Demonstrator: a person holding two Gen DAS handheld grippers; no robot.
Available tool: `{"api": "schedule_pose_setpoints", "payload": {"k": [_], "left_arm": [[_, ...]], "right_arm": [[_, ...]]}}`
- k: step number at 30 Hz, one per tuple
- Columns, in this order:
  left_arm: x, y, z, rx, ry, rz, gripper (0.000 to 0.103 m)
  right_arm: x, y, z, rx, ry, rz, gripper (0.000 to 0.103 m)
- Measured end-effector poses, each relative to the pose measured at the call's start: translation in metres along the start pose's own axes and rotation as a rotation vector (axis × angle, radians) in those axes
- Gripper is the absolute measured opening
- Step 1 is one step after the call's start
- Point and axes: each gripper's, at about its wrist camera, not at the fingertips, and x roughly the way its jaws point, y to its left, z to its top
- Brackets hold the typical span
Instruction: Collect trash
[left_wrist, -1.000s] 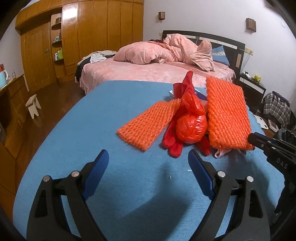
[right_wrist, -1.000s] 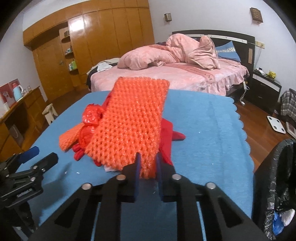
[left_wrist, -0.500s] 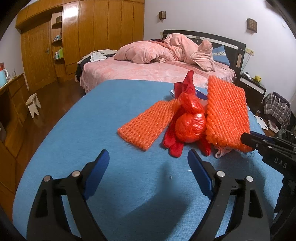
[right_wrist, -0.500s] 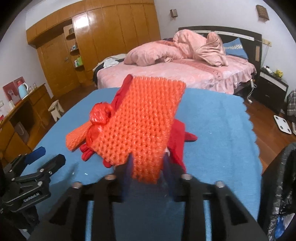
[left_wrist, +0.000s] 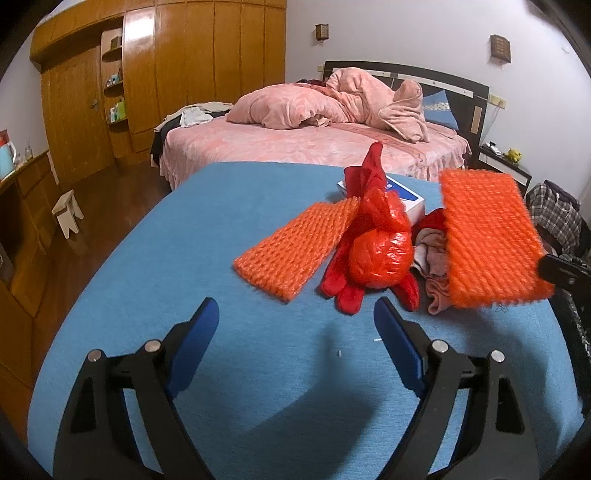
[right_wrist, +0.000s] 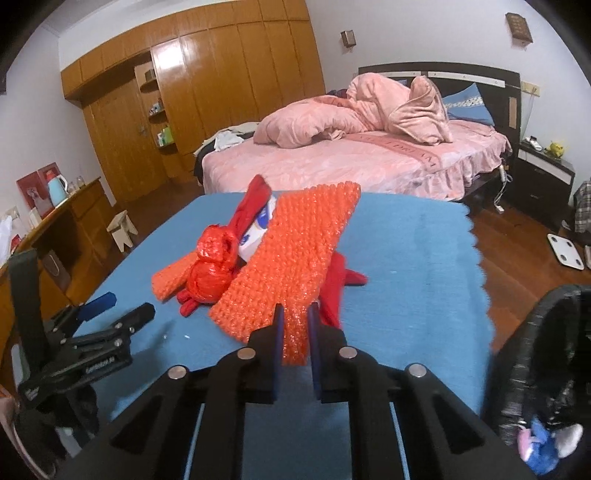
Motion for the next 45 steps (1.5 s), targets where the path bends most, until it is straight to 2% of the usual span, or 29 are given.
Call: {"api": "schedule_pose_setpoints", "payload": {"k": [6, 9, 11, 15, 17, 20, 24, 28, 36, 38, 39, 40, 41, 42, 43, 45], "left_arm": [[-0.004, -0.009, 0.000, 0.002, -0.006, -0.022, 0.083], [-0.004, -0.016, 0.001, 0.010, -0.007, -0.040, 0.083], [-0.003, -0.022, 0.001, 0.018, -0.007, -0.051, 0.083], [-0.001, -0.030, 0.001, 0.030, -0.005, -0.069, 0.083], [0.001, -0.033, 0.002, 0.034, -0.003, -0.075, 0.083], [0.003, -0.034, 0.002, 0.033, 0.000, -0.081, 0.083], [0.005, -0.037, 0.003, 0.033, 0.005, -0.092, 0.081], [0.010, -0.042, 0.008, 0.045, 0.007, -0.109, 0.077], [0.028, -0.058, 0.023, 0.072, -0.001, -0.136, 0.073], [0.036, -0.062, 0.026, 0.083, 0.018, -0.144, 0.063], [0.039, -0.064, 0.027, 0.088, 0.031, -0.152, 0.049], [0.043, -0.065, 0.027, 0.093, 0.048, -0.167, 0.029], [0.046, -0.066, 0.027, 0.097, 0.062, -0.180, 0.020], [0.046, -0.066, 0.028, 0.098, 0.063, -0.181, 0.005], [0.045, -0.065, 0.028, 0.093, 0.060, -0.192, 0.000], [0.040, -0.064, 0.028, 0.083, 0.051, -0.212, 0.000]], "right_arm": [[-0.004, -0.032, -0.008, 0.013, 0.048, -0.132, 0.013], [0.002, -0.047, -0.010, 0.041, 0.072, -0.188, 0.021], [0.005, -0.051, -0.010, 0.058, 0.063, -0.218, 0.048], [0.007, -0.050, -0.010, 0.083, 0.042, -0.212, 0.063], [0.012, -0.047, -0.007, 0.087, 0.039, -0.204, 0.075], [0.019, -0.042, -0.005, 0.105, 0.047, -0.184, 0.089], [0.038, -0.038, -0.005, 0.098, 0.091, -0.182, 0.089], [0.050, -0.040, -0.011, 0.099, 0.124, -0.171, 0.085], [0.045, -0.048, -0.013, 0.101, 0.116, -0.177, 0.085], [0.044, -0.049, -0.012, 0.101, 0.115, -0.177, 0.085], [0.043, -0.049, -0.012, 0.098, 0.113, -0.179, 0.085], [0.043, -0.050, -0.012, 0.093, 0.111, -0.179, 0.085], [0.042, -0.050, -0.011, 0.091, 0.110, -0.180, 0.085], [0.040, -0.050, -0.011, 0.088, 0.104, -0.179, 0.085], [0.039, -0.049, -0.010, 0.087, 0.099, -0.178, 0.085], [0.035, -0.049, -0.009, 0.088, 0.086, -0.174, 0.085]]}}
